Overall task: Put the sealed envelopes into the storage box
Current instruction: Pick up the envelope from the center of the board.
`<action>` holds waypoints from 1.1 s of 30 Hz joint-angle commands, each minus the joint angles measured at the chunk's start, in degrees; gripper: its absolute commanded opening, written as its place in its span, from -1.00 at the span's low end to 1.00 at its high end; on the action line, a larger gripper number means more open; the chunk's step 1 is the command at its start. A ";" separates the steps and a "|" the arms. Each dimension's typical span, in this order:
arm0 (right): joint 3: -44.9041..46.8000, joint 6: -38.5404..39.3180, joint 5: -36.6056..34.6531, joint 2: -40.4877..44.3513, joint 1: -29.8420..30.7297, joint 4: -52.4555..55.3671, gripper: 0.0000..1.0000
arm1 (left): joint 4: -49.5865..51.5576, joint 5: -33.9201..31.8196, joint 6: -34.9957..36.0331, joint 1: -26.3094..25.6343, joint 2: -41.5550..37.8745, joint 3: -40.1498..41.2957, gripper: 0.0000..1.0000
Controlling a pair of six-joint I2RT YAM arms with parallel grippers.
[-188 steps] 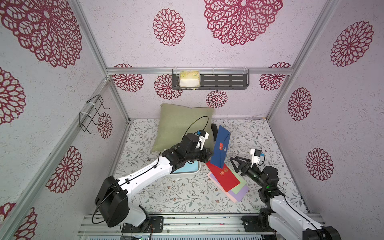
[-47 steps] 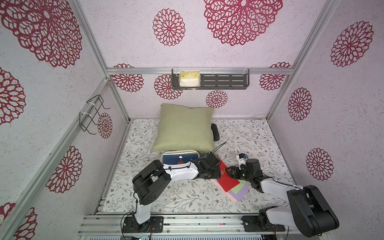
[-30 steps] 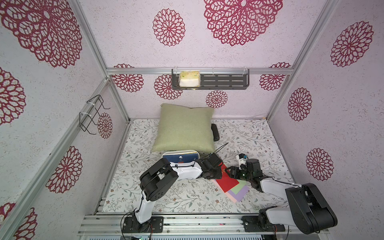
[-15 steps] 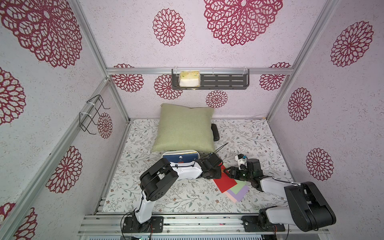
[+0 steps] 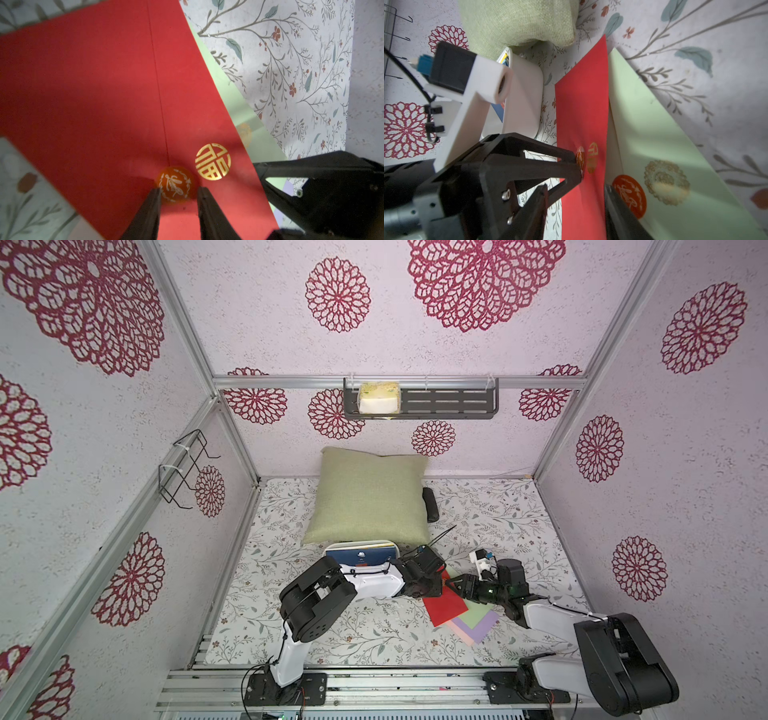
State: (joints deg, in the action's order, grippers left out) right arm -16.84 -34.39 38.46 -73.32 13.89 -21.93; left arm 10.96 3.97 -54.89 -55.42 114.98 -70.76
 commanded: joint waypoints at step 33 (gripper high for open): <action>-12.84 28.54 -7.36 18.94 8.13 9.76 -1.00 | 10.94 -17.47 4.72 10.75 -45.24 18.57 0.48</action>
State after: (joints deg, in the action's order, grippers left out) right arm -25.54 -15.03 31.16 -53.19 19.25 -11.16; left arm 15.97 -8.91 -49.58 -48.58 75.20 -56.80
